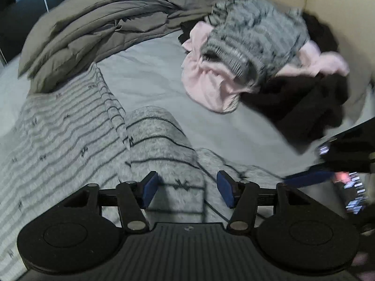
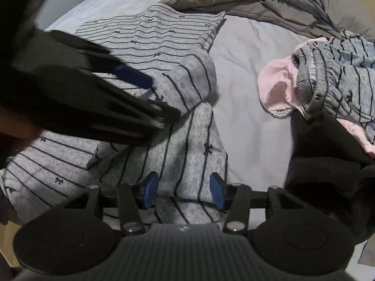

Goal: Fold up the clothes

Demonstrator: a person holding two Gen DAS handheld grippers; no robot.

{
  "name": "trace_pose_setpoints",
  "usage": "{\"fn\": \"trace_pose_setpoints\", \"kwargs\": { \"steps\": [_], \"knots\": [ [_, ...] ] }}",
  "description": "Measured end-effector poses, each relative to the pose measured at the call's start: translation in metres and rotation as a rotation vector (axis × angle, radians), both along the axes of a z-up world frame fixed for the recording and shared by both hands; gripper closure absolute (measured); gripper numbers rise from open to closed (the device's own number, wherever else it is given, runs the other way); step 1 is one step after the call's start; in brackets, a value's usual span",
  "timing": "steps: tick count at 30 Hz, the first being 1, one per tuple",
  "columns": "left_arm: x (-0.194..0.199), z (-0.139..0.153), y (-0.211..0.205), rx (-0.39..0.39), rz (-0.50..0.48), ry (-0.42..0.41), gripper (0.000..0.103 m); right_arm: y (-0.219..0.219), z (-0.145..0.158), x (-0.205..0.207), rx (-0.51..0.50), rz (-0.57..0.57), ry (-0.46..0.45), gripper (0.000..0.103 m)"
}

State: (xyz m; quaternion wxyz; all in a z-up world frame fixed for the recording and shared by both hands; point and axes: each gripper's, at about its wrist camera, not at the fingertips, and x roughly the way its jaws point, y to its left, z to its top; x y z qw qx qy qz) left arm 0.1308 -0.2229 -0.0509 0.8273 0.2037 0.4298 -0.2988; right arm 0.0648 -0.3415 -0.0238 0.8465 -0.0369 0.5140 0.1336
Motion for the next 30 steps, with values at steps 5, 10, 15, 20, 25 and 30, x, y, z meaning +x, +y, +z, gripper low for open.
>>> {"fn": "trace_pose_setpoints", "kwargs": {
  "steps": [5,10,15,20,25,30],
  "knots": [
    [0.015,-0.016,0.009,-0.043,0.049,0.046,0.092,-0.007,0.000,0.000,0.000,0.001,0.006,0.051],
    [0.015,0.003,0.053,-0.204,0.137,0.040,0.094,-0.012,0.001,0.004,0.004,0.001,0.005,0.051],
    [0.008,0.024,0.122,-0.384,0.316,0.105,0.094,-0.011,-0.001,0.006,-0.002,0.013,0.011,0.051],
    [-0.022,0.013,0.195,-0.389,0.460,0.175,0.093,-0.003,-0.003,0.008,-0.004,0.039,0.020,0.051],
    [-0.047,-0.008,0.247,-0.309,0.592,0.208,0.086,0.010,-0.007,0.011,0.006,0.076,0.043,0.051],
    [-0.056,-0.011,0.276,-0.273,0.704,0.194,0.086,0.024,-0.007,0.013,-0.015,0.105,0.041,0.050]
  ]
}}
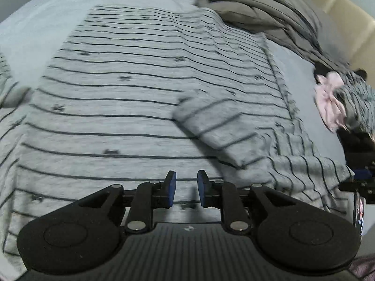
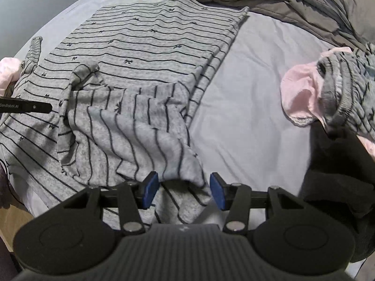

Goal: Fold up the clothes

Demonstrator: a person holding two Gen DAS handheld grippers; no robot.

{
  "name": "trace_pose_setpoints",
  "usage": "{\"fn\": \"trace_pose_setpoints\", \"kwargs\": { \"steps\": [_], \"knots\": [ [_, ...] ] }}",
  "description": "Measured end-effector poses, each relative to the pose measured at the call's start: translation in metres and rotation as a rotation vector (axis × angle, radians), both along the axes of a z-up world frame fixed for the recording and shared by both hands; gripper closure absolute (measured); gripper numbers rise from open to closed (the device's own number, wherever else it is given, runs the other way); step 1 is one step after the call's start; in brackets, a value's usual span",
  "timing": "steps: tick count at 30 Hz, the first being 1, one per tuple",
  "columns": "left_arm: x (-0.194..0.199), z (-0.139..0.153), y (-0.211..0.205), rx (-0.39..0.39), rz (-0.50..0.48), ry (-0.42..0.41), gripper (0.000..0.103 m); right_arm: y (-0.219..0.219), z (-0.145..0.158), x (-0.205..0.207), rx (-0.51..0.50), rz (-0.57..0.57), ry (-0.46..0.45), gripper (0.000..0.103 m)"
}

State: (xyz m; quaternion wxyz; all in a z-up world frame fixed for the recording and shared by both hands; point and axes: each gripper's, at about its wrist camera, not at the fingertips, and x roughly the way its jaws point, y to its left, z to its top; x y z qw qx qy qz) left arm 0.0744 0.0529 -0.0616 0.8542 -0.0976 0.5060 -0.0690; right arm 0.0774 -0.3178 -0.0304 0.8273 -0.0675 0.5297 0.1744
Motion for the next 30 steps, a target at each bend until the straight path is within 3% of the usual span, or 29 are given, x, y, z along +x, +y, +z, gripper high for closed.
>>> {"fn": "trace_pose_setpoints", "kwargs": {
  "steps": [2,4,5,8,11,13,15,21,26,30],
  "knots": [
    [0.003,0.006,0.004,-0.039,0.012,-0.003,0.080,0.005,0.001,0.001,-0.004,0.006,-0.001,0.050],
    [0.006,0.016,0.000,-0.065,0.020,-0.036,0.060,0.009,0.001,0.003,-0.007,0.013,-0.003,0.050],
    [0.008,0.022,-0.006,-0.069,0.020,-0.056,0.043,0.012,0.001,0.004,-0.010,0.018,-0.004,0.050],
    [0.019,0.033,-0.032,-0.047,-0.027,-0.102,0.040,0.018,0.002,0.006,-0.022,0.032,-0.005,0.050],
    [0.036,0.029,-0.065,0.061,-0.067,-0.084,0.041,0.022,0.003,0.011,-0.026,0.036,-0.010,0.050],
    [0.045,0.019,-0.079,0.115,-0.082,-0.068,0.042,0.023,0.007,0.017,-0.019,0.026,-0.021,0.050],
    [0.052,0.010,-0.083,0.132,-0.095,-0.056,0.069,0.022,0.013,0.026,0.001,-0.006,-0.038,0.051],
    [0.048,-0.002,-0.052,0.051,-0.028,-0.038,0.094,0.019,0.022,0.069,0.100,-0.107,-0.057,0.062],
    [0.029,0.011,-0.014,-0.087,0.053,-0.082,0.097,0.040,0.010,0.110,0.095,-0.170,-0.018,0.066],
    [0.004,0.020,0.012,-0.130,0.109,-0.114,0.097,0.060,-0.009,0.131,0.054,-0.198,0.032,0.068]
  ]
}}
